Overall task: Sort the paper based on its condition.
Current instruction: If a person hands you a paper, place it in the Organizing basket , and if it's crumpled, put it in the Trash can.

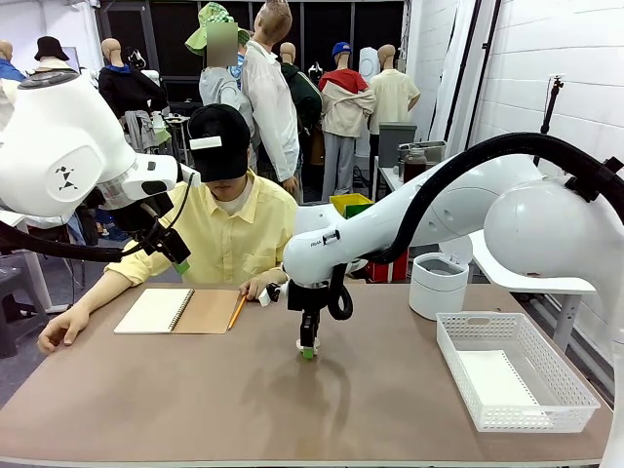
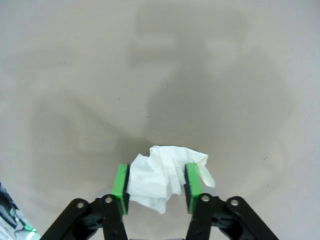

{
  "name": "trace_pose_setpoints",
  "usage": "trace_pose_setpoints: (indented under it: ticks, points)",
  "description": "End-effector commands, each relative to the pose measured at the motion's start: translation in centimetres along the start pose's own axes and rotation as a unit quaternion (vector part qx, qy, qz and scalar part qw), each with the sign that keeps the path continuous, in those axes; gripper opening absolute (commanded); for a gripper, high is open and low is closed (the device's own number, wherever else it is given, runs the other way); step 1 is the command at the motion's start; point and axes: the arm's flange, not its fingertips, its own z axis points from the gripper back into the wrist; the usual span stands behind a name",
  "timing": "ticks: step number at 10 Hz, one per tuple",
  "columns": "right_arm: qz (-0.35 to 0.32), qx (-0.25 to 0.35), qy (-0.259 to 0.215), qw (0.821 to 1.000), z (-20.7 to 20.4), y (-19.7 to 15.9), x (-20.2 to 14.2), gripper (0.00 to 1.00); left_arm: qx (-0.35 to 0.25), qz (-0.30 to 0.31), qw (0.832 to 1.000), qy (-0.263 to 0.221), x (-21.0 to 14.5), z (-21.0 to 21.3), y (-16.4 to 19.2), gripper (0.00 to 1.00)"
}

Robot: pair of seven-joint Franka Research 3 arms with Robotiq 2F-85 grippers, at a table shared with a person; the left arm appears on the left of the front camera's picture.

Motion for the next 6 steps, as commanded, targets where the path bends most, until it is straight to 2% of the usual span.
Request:
trace_pose_setpoints:
  ticks: [1, 3, 6]
  points:
    - [-0.006, 0.004, 0.005, 1.0, 0.2, -0.5, 0.3, 0.0, -0.001, 0.0, 1.0, -0.001, 0.0, 0.1, 0.1, 1.0]
    - [-0.016, -0.001, -0.002, 1.0, 1.2, -0.3, -0.2, 0.0, -0.001, 0.0, 1.0, -0.001, 0.0, 0.1, 0.1, 1.0]
    - [-0.061, -0.019, -0.018, 0.998, 7.0, 0.8, -4.1, 0.0, -0.001, 0.0, 1.0, -0.001, 0.0, 0.1, 0.1, 1.0]
